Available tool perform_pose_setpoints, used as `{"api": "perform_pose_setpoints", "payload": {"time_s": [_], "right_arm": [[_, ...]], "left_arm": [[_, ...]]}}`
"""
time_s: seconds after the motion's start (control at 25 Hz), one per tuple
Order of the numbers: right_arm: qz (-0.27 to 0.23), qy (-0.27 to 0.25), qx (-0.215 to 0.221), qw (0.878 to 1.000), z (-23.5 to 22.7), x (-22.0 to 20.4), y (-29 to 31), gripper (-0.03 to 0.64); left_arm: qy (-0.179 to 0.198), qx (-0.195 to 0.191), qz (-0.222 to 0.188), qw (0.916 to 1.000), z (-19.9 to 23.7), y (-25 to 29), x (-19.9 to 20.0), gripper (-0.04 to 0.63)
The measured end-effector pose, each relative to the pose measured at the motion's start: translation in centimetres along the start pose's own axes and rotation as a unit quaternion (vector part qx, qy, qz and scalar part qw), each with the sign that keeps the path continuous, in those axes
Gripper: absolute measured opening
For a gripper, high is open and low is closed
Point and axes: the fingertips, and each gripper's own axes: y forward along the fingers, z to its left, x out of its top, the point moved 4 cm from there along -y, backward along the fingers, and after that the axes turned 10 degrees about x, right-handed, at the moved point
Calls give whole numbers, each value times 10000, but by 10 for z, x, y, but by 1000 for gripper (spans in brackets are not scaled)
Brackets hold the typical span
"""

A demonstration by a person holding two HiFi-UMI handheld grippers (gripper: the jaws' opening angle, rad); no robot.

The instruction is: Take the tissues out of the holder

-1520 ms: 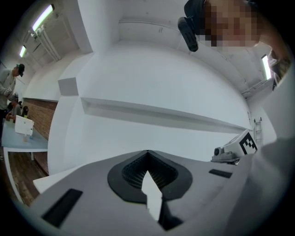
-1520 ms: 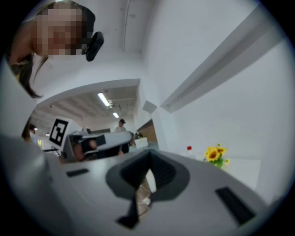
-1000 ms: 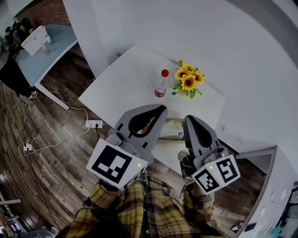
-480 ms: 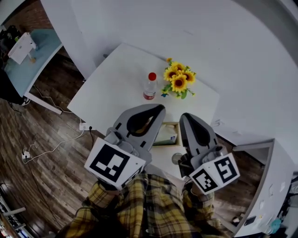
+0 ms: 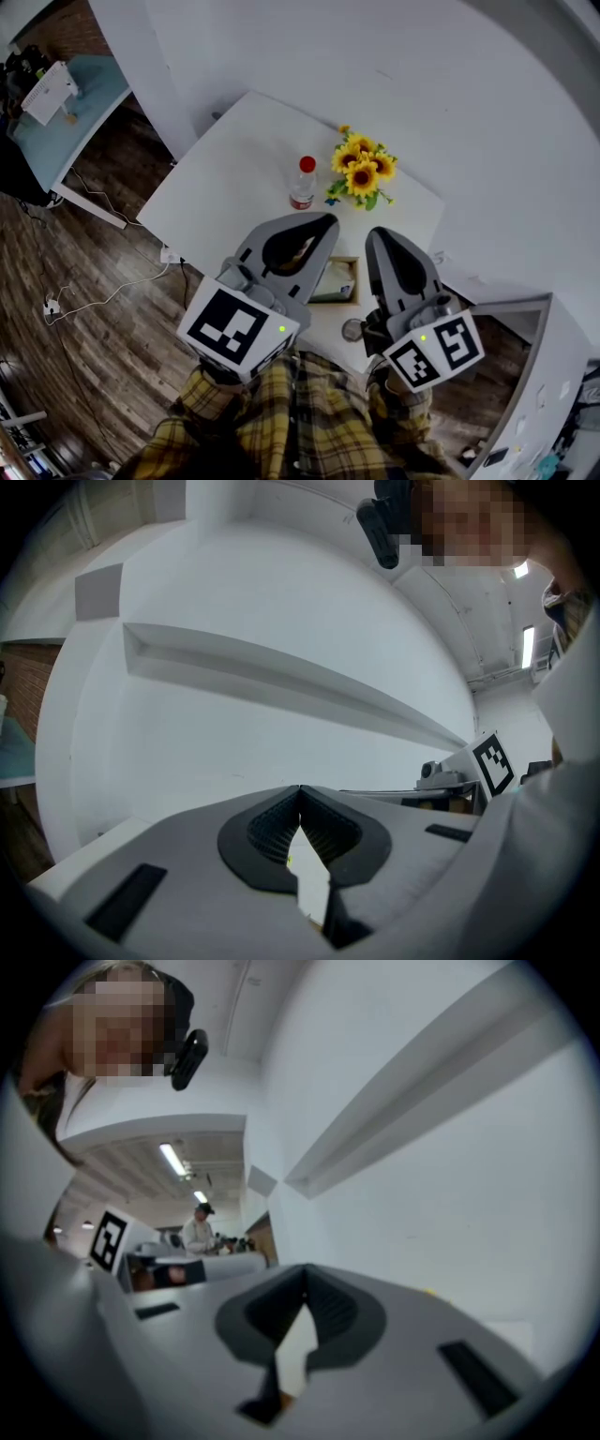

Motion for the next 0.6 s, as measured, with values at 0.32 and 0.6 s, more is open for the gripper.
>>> {"api": "perform_pose_setpoints", "payload": {"time_s": [0.32, 0.6], "right_arm": [[-68, -59, 32, 10000, 1, 7, 0, 11], [-94, 2, 78, 9999, 3, 6, 4, 11]], "left_arm": [[-52, -176, -102, 9998, -2, 4, 4, 43], [-108, -278, -35, 9995, 0, 4, 2, 138]]}}
